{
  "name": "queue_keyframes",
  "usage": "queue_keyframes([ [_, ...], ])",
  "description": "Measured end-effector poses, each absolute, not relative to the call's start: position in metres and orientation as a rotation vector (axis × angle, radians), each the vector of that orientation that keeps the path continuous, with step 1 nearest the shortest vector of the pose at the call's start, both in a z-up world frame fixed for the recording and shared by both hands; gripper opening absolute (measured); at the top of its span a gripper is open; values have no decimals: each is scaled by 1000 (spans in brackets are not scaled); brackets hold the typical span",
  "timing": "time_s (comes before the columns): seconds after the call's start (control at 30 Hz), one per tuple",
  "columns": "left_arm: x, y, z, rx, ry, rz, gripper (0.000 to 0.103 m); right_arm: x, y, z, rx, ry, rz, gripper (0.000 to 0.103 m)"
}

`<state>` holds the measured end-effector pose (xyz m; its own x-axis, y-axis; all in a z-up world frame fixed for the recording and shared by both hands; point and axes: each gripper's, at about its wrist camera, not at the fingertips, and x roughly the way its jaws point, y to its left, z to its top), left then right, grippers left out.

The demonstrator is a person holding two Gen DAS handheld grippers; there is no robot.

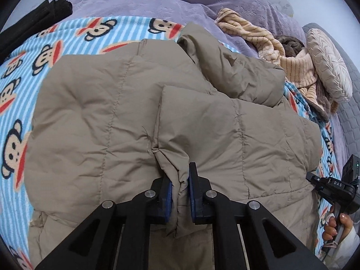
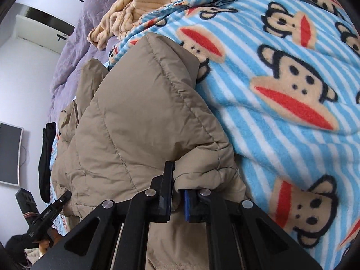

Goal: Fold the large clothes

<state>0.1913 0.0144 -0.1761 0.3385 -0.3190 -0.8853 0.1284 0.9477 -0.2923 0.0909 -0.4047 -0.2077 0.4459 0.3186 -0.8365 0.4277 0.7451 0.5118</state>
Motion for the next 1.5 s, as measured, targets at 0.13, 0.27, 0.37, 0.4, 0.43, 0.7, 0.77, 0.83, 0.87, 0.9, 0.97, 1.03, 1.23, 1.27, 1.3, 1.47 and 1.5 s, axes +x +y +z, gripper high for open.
queue_keyframes([
  [0.13, 185, 23, -159, -89, 1155, -204, 23, 87, -403, -194, 749, 1190, -61, 31],
  [0.27, 181, 40, -141, -73, 1125, -174, 23, 64, -391, -168, 649, 1194, -35, 70],
  [0.37, 179, 45, -126, -92, 1091, -204, 23, 53, -378, -143, 464, 1134, -53, 46],
  [0.4, 178, 42, -122, -92, 1080, -223, 23, 55, -376, -137, 423, 1120, -56, 34],
  [0.43, 179, 37, -118, -87, 1073, -246, 23, 59, -376, -133, 391, 1111, -65, 19],
  [0.7, 199, -10, -155, 11, 1132, -243, 23, 119, -376, -150, 312, 1101, -62, 12],
  [0.77, 208, -5, -174, -39, 1165, -220, 23, 129, -377, -168, 297, 1139, -76, 12],
  [0.83, 211, -3, -180, -76, 1162, -225, 23, 133, -382, -184, 326, 1157, -87, 8],
  [0.87, 211, -4, -181, -65, 1159, -228, 23, 134, -385, -190, 346, 1158, -91, 8],
  [0.9, 212, -7, -182, -46, 1154, -231, 23, 135, -387, -194, 365, 1157, -100, 8],
  [0.97, 214, -13, -185, -10, 1146, -237, 23, 137, -388, -201, 375, 1150, -115, 8],
  [1.03, 214, -15, -188, -5, 1145, -236, 23, 139, -388, -204, 373, 1151, -122, 8],
  [1.23, 210, -11, -175, 21, 1145, -191, 23, 131, -398, -192, 449, 1155, -132, 13],
  [1.27, 208, -9, -172, 34, 1140, -177, 23, 127, -403, -188, 465, 1144, -145, 13],
  [1.3, 205, -6, -169, 40, 1135, -167, 23, 124, -407, -185, 480, 1131, -159, 13],
  [1.47, 198, 9, -168, 43, 1152, -131, 23, 109, -445, -188, 670, 1105, -266, 31],
  [1.5, 196, 10, -166, 42, 1151, -125, 23, 105, -451, -189, 718, 1096, -274, 36],
])
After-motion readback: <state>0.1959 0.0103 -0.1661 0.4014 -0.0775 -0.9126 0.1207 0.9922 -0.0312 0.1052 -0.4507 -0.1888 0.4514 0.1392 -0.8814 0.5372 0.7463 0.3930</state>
